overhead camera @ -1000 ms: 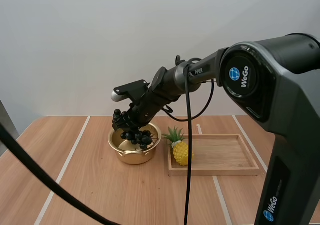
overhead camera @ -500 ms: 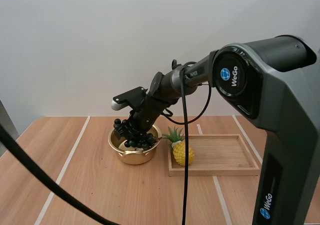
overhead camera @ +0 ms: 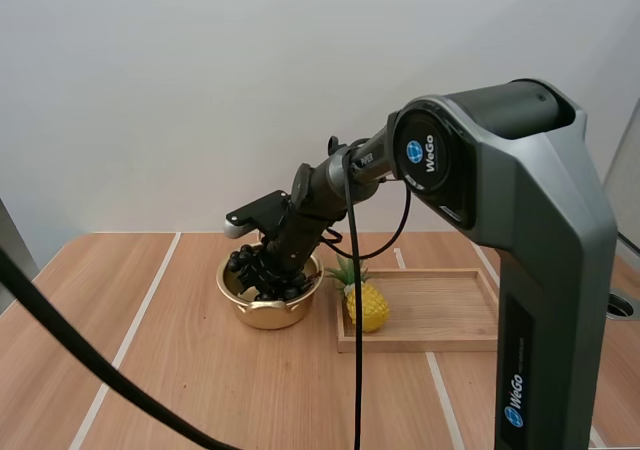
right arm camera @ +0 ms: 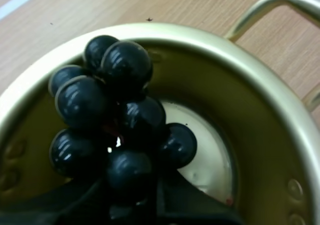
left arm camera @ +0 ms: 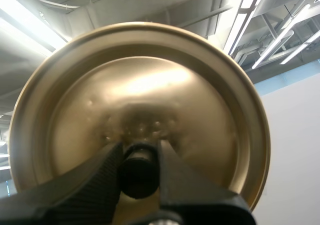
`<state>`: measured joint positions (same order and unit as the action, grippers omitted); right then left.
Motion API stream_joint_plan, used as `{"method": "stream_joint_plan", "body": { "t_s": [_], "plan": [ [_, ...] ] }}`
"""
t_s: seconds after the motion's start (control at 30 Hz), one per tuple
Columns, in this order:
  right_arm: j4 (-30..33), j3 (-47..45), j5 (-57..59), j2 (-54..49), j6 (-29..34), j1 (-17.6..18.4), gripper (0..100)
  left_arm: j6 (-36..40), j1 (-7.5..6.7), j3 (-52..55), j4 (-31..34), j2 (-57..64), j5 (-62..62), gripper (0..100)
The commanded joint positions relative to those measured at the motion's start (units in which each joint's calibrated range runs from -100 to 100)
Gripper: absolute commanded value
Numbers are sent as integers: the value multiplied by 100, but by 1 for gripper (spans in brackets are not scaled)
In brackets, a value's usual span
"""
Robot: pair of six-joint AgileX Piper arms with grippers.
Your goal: Open the pot, put the grape inside, and close it
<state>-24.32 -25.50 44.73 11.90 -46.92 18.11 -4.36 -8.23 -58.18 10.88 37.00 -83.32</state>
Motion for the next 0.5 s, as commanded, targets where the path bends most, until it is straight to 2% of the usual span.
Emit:
{"method": "stream_joint_plan", "body": {
  "t_s": [0.0, 0.47],
  "plan": [
    [495, -86, 418, 81, 110, -30, 0, 8, -8, -4, 100, 3, 7, 0],
    [455, -86, 351, 82, 110, -30, 0, 8, -8, -4, 110, 3, -9, 0]
  ]
}}
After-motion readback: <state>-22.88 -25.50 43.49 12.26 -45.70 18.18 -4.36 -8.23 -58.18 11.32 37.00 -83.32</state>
